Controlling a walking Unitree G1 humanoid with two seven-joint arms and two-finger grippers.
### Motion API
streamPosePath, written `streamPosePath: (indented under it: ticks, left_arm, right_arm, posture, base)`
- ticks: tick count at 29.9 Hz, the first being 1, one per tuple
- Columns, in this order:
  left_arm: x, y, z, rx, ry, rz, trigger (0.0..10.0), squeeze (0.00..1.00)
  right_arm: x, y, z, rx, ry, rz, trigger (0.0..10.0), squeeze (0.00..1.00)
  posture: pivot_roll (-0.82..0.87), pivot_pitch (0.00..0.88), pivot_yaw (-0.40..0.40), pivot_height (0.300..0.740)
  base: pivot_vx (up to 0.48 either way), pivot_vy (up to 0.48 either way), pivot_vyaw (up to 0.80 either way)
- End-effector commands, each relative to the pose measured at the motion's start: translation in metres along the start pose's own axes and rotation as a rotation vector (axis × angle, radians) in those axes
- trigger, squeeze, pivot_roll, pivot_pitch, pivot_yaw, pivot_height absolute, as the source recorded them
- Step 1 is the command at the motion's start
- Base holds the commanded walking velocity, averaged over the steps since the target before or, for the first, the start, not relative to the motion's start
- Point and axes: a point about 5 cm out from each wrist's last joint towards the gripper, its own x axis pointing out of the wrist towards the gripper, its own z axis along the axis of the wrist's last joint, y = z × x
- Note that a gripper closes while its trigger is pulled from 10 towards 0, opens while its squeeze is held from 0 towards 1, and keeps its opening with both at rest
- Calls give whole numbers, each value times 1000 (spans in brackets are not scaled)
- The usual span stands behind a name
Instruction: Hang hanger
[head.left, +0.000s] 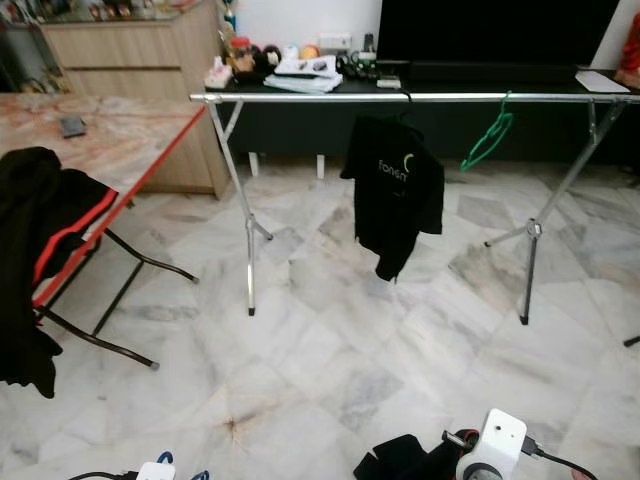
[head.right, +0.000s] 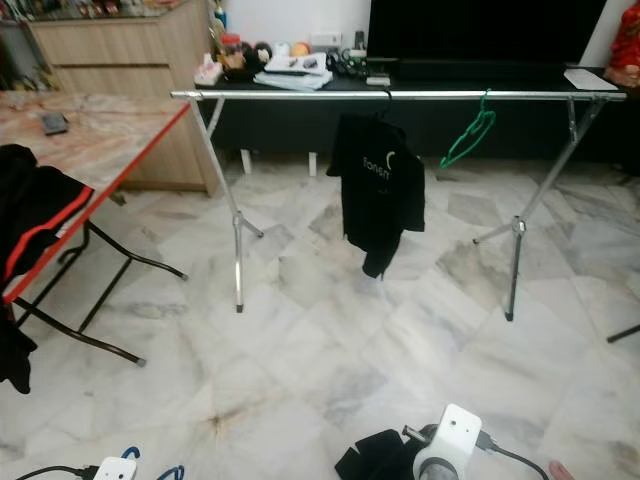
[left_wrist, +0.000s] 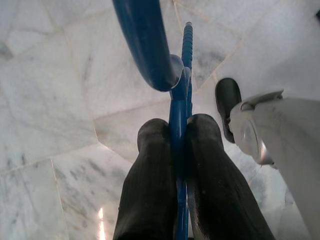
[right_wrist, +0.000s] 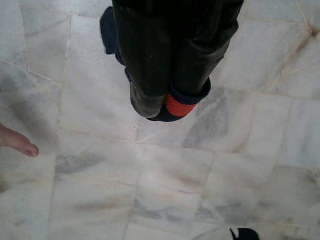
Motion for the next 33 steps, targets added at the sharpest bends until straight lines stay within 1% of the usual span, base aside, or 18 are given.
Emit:
streamPosePath:
  ticks: [1,8,9,10,13,15,17,19,20,21,22,23,26,27,28,30,31,33]
  left_arm:
    - [0,2,2,-6,-11,-4,10000,0]
    - [-1,0,-2,7,-28,1,10000,0]
    - [-1,1,1,7,-50,6,10000,0]
    - [-3,2,2,8,-103,12,10000,0]
    - [-3,4,7,15,-158,13,10000,0]
    - [-3,7,28,30,-253,-3,10000,0]
    - [-3,7,47,54,-321,-18,10000,0]
    - [-4,7,67,80,-391,-35,10000,0]
    - [-7,5,87,106,-466,-63,10000,0]
    - [-7,5,87,106,-466,-63,10000,0]
    - [-13,-1,114,167,-579,-97,10000,0]
    - [-16,-4,123,202,-622,-108,10000,0]
    - [-25,-8,140,262,-712,-134,10000,0]
    - [-31,-9,149,282,-760,-155,10000,0]
    - [-31,-9,149,282,-760,-155,10000,0]
    - [-42,-10,161,338,-829,-190,10000,0]
    - [-53,-13,168,429,-871,-236,10000,0]
    - [-61,-16,172,507,-883,-288,10000,0]
  right_arm:
    - [0,0,1,10,-10,-3,10000,0]
    - [1,-2,4,10,-13,-5,10000,0]
    - [2,-2,7,5,-20,0,10000,0]
    - [6,0,19,7,-43,30,10000,0]
    - [9,4,35,19,-83,68,10000,0]
    - [14,11,62,-2,-162,119,10000,0]
    - [15,17,80,-42,-213,148,10000,0]
    - [16,23,92,-102,-243,172,10000,0]
    - [16,28,100,-167,-257,189,10000,0]
    - [16,28,100,-167,-257,189,10000,0]
    - [16,35,106,-253,-262,207,10000,0]
    - [16,37,107,-278,-254,215,10000,0]
    - [15,44,109,-310,-241,241,10000,0]
    - [14,51,110,-330,-239,285,10000,0]
    - [14,51,110,-330,-239,285,10000,0]
    - [12,60,113,-413,-253,345,10000,0]
    - [9,69,118,-501,-291,404,10000,0]
    - [6,75,124,-559,-316,445,10000,0]
  posture:
    - [-43,69,30,740]
    - [-42,75,28,740]
    - [-41,75,28,740]
    - [-41,79,27,740]
    - [-41,80,27,740]
    - [-43,78,26,740]
    - [-43,77,26,740]
    - [-44,77,25,740]
    - [-45,77,24,740]
    - [-45,77,24,740]
    - [-44,78,24,740]
    - [-44,78,24,740]
    - [-43,79,24,740]
    - [-44,81,25,740]
    - [-44,81,25,740]
    - [-44,82,25,740]
    - [-42,83,25,740]
    - [-41,83,26,740]
  base:
    - [0,0,0]
    - [0,0,0]
    - [0,0,0]
    - [0,0,0]
    - [0,0,0]
    - [0,0,0]
    - [0,0,0]
    - [0,0,0]
    - [0,0,0]
    - [0,0,0]
    - [0,0,0]
    - [0,0,0]
    - [0,0,0]
    - [0,0,0]
    - [0,0,0]
    - [0,0,0]
    - [0,0,0]
    - [0,0,0]
